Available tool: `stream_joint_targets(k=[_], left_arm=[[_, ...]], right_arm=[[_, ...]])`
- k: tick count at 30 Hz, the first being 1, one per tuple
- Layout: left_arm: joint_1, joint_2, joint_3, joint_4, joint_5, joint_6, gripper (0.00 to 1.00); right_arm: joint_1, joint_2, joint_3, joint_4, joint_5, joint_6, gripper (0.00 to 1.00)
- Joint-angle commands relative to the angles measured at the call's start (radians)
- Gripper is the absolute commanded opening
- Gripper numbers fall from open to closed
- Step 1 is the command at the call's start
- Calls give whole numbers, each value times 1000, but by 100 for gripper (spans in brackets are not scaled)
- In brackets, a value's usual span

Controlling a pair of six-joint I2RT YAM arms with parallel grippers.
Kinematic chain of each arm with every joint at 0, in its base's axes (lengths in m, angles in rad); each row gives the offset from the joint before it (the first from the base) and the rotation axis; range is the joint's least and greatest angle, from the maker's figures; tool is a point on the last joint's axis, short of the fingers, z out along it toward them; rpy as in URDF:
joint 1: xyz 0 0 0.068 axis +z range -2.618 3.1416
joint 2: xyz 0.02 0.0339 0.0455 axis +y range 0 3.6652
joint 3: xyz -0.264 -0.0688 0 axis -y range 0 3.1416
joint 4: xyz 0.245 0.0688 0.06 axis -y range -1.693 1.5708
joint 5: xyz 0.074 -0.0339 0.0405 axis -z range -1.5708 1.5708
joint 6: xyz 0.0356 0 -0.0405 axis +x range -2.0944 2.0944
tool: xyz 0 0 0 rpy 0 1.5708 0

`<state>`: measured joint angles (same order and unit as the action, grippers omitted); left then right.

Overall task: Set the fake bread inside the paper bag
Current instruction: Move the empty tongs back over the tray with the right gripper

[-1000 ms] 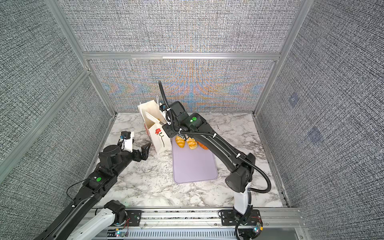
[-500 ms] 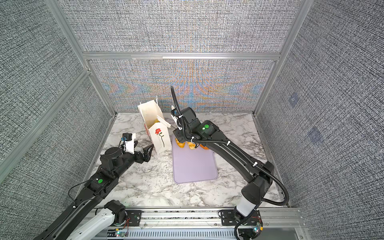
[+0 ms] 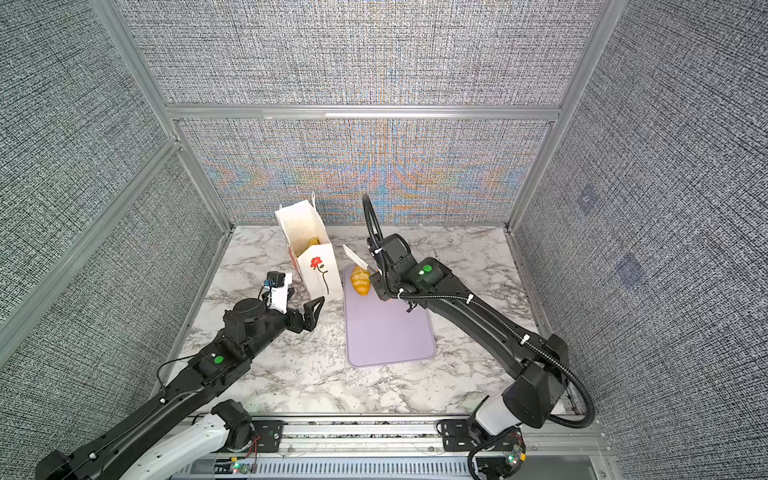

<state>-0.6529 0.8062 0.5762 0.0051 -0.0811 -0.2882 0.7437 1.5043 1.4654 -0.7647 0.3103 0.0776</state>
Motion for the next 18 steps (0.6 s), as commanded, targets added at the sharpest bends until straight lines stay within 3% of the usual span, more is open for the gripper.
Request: stream_joint_targets(k=[1,10,18], left_arm=[[-10,12,-11,60,-17,-12,99],[-42,54,-35,105,-14,-39,99],[-59,77,-42,117,-19,-50,99]], right_arm=[[-14,-29,-48,33,23,42,62],[-55,-31,-202,30,27,93,62],[-67,57,-260,19,12,121,62]])
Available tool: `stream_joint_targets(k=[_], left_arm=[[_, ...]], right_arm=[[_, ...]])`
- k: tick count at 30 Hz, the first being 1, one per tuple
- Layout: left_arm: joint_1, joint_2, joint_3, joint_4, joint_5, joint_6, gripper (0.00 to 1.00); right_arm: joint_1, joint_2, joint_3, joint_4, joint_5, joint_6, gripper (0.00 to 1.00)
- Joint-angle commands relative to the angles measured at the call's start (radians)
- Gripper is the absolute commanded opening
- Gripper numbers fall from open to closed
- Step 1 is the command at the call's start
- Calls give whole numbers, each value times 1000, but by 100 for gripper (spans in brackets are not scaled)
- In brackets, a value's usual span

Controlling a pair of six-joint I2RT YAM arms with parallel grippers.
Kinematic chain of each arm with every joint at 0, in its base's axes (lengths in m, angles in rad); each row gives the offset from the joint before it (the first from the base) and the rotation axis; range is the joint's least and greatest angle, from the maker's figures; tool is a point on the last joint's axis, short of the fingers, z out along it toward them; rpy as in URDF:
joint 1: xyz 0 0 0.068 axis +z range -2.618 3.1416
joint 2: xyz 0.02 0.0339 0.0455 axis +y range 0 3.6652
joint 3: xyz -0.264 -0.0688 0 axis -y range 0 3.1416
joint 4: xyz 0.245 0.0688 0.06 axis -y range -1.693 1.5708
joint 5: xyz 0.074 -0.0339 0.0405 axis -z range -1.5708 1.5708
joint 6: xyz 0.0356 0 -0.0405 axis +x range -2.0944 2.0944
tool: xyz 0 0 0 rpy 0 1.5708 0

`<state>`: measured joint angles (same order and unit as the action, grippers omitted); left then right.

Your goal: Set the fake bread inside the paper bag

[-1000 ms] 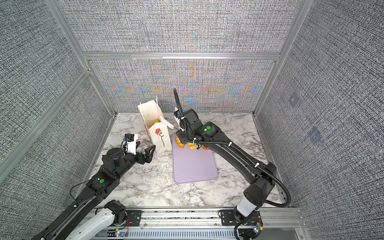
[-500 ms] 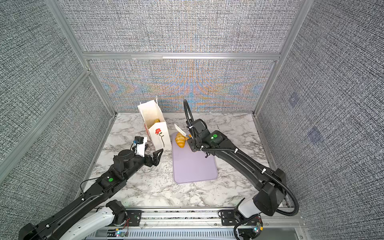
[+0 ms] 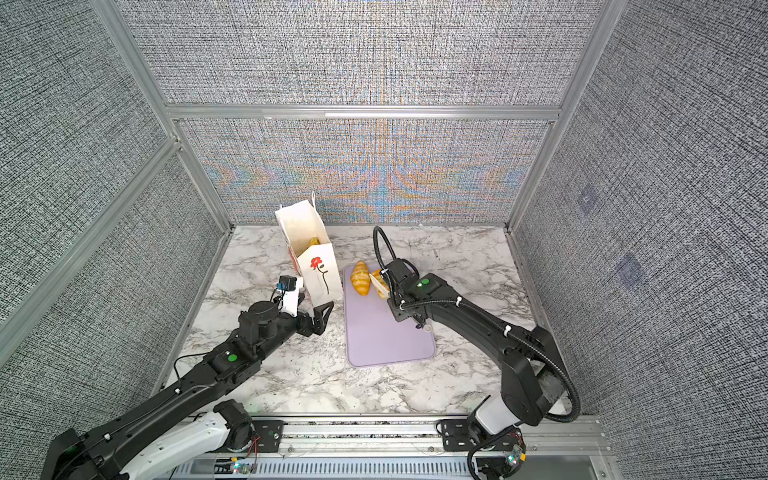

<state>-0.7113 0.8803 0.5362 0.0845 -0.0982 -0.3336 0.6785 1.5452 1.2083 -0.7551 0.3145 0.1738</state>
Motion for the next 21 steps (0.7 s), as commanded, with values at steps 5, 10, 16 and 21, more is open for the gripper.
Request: stream_joint_targets(k=[5,10,16,21], left_arm=[[-6,11,-5,33,-2,-8,99],[-12,19,-7,35,-1,-13,99],[-19,42,-8,54,11,-21,99],[-26,64,-6,67,15,-23,99]], right_arm=[[-3,68,8,10,-3,23,62],[-5,110,22,8,-14,21,62],[-7,148,36,2,-9,12,62],[-8,173,37,-10,-9,6,59]])
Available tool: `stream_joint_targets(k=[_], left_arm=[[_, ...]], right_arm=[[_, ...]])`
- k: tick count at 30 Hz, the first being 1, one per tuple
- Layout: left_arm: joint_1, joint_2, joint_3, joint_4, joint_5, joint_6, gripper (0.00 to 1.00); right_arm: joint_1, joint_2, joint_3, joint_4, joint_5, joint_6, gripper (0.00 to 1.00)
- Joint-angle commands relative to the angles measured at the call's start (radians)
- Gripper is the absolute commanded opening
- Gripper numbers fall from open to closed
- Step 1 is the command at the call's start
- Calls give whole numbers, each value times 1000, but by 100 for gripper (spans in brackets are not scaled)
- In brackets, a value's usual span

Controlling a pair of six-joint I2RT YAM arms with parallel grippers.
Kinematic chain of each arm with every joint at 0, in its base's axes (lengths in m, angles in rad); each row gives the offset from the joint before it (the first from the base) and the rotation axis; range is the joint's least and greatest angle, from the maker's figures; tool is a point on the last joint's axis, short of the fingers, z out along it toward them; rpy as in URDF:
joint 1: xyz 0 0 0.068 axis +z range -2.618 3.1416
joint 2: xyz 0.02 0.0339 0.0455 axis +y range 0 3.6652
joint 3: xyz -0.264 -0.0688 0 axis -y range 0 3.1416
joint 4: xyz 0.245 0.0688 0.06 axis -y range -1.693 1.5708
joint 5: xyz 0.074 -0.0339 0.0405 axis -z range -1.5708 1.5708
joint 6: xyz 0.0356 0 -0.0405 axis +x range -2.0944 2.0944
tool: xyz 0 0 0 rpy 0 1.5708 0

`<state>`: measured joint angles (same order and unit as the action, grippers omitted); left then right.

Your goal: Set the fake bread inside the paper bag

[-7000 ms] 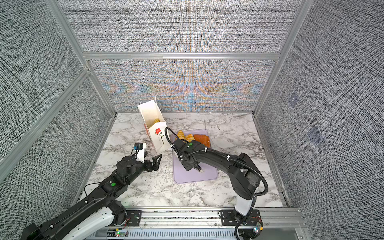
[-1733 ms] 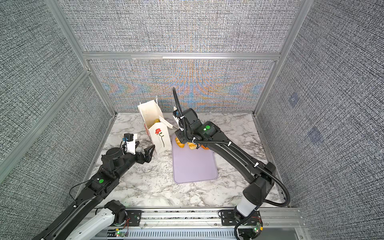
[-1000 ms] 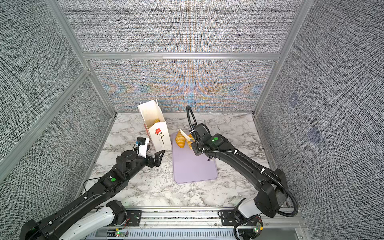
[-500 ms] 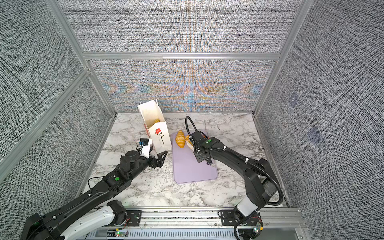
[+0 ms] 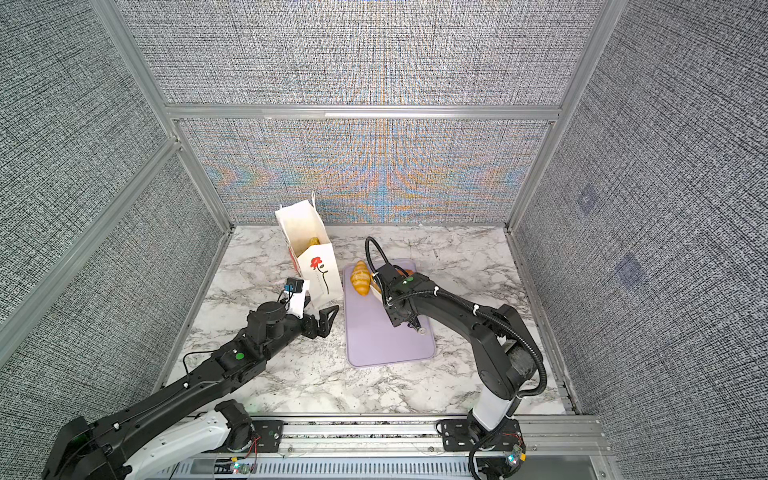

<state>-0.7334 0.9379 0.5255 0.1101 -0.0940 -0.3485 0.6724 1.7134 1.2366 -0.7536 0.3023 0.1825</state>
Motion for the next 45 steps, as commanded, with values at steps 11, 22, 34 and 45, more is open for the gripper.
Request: stream_joint_targets(k=[11,22,34,45], left_arm=[[-9,10,17,29,7,3,99],[-11,25,26,26,2,19,99],[-11,26,24,27,-6,11,99],[-11,-18,-48,88,-49,-22,99]], right_arm=[[-1,-11,-31,-46,3,-13,49],[0,-11,-35,-46,-11,-15,46],[1,-22,-66,-28,-14,-10,45],[11,-45,-106,12,2,12,45]])
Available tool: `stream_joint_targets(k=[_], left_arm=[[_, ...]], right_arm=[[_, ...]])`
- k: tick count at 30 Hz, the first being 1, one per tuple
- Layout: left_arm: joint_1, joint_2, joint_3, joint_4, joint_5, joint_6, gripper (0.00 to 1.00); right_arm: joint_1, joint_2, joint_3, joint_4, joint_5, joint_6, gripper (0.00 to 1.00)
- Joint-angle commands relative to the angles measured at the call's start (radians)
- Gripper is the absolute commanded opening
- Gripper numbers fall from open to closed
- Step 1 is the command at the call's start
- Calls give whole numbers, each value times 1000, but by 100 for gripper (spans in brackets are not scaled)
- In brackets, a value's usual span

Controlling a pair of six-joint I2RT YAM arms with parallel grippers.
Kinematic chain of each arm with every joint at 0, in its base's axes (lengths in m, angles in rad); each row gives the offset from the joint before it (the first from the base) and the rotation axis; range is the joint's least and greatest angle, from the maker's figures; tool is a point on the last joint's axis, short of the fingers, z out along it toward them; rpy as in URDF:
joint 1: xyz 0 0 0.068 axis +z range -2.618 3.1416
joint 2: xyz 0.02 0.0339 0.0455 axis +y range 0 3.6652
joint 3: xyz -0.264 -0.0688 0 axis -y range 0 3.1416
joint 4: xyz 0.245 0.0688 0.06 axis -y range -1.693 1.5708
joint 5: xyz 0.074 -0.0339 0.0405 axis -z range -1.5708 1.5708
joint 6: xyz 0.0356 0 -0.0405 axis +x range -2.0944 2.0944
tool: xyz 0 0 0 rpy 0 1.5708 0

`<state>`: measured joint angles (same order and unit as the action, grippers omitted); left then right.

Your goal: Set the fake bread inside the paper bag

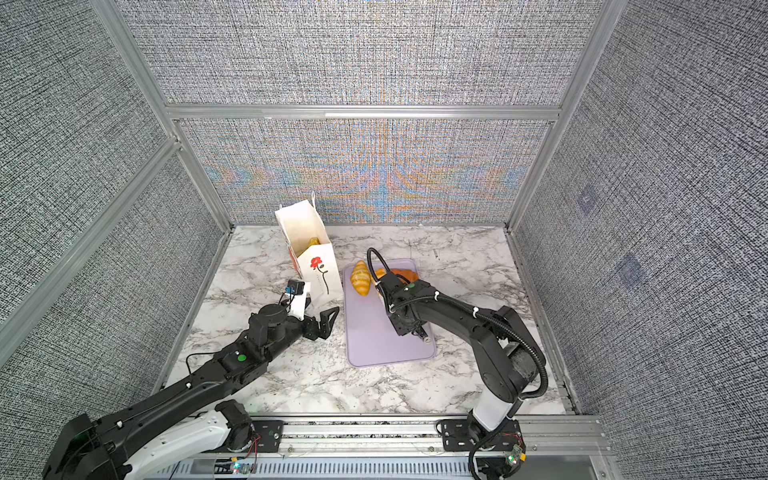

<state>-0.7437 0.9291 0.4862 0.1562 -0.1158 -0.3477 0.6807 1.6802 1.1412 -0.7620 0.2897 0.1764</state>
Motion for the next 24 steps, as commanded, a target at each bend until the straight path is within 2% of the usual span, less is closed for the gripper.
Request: stream_joint_targets(k=[1,15,24], left_arm=[[-1,-12,-16,42,-30,-30,99],[-1,19,-68,140,-38,-83,99],[-2,50,-56,135,12,-89,99]], right_arm=[[3,-15,-16,25,14,19,45],[41,-27,-47,66,17,17,45],[58,-50,-70,72,25,30,45]])
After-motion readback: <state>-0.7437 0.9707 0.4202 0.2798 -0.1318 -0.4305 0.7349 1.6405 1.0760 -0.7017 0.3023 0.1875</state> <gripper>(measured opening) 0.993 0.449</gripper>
